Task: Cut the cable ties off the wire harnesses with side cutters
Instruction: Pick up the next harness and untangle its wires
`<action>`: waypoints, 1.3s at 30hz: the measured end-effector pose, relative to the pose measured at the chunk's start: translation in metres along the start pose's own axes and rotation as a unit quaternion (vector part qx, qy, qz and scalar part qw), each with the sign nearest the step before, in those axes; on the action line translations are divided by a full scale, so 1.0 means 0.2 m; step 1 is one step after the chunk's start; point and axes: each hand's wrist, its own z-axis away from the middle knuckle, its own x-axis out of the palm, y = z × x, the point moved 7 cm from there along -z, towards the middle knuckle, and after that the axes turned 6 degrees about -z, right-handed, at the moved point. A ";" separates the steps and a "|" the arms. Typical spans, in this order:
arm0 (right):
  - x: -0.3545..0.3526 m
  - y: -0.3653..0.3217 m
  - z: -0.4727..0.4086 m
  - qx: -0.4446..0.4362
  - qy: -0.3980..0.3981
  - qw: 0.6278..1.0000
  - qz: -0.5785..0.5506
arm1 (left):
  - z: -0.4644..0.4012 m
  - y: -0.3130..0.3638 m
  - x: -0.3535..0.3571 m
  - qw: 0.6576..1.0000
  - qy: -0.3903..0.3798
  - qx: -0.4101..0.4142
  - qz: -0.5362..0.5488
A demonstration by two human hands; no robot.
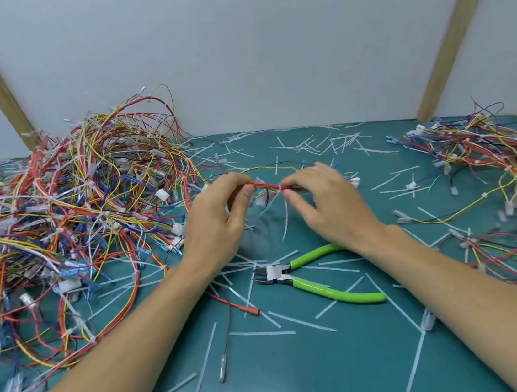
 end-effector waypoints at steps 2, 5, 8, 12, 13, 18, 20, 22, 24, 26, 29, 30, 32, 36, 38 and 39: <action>-0.03 -0.01 0.00 -0.031 0.020 0.999 0.020 | -0.01 0.00 0.01 1.000 -0.009 0.012 0.006; -0.01 -0.05 0.02 -0.063 0.009 0.998 0.005 | -0.01 0.00 0.02 0.999 -0.020 0.032 0.017; 0.04 -0.07 0.06 -0.025 -0.026 0.999 -0.040 | 0.00 0.02 0.04 0.997 -0.046 0.055 0.011; 0.00 -0.05 0.06 -0.017 0.018 0.999 -0.032 | -0.01 0.06 0.02 0.997 -0.018 0.068 -0.011; -0.02 -0.05 0.05 -0.018 0.031 0.999 -0.031 | -0.01 0.06 0.00 0.997 0.004 0.068 -0.024; -0.02 -0.05 0.06 -0.016 0.052 0.998 -0.004 | -0.01 0.11 -0.06 0.989 0.071 0.091 -0.096; -0.02 -0.06 0.06 -0.023 0.051 0.998 0.013 | -0.01 0.13 -0.06 0.987 0.063 0.100 -0.104; -0.01 -0.08 0.06 -0.040 0.049 0.997 0.036 | -0.01 0.15 -0.03 0.987 0.041 0.113 -0.106; 0.00 -0.10 0.06 -0.062 0.048 0.995 0.063 | 0.00 0.14 0.01 0.990 -0.001 0.112 -0.087; 0.00 -0.11 0.07 -0.076 0.048 0.993 0.077 | 0.00 0.12 0.03 0.994 -0.030 0.092 -0.059; 0.00 -0.11 0.07 -0.078 0.055 0.993 0.065 | 0.00 0.09 0.03 0.995 -0.020 0.079 -0.056; -0.01 -0.11 0.07 -0.074 0.062 0.993 0.062 | 0.01 0.09 0.03 0.995 -0.014 0.076 -0.055; -0.02 -0.09 0.06 -0.064 0.073 0.993 0.061 | 0.01 0.08 0.01 0.997 0.004 0.062 -0.045; -0.03 -0.03 0.05 -0.028 0.082 0.994 0.060 | 0.01 0.04 -0.04 0.999 0.049 0.014 -0.017; -0.03 -0.01 0.05 -0.006 0.077 0.995 0.061 | 0.00 0.04 -0.06 0.998 0.057 0.006 -0.014; -0.02 0.00 0.05 0.005 0.074 0.995 0.061 | 0.01 0.05 -0.06 0.998 0.058 0.007 -0.017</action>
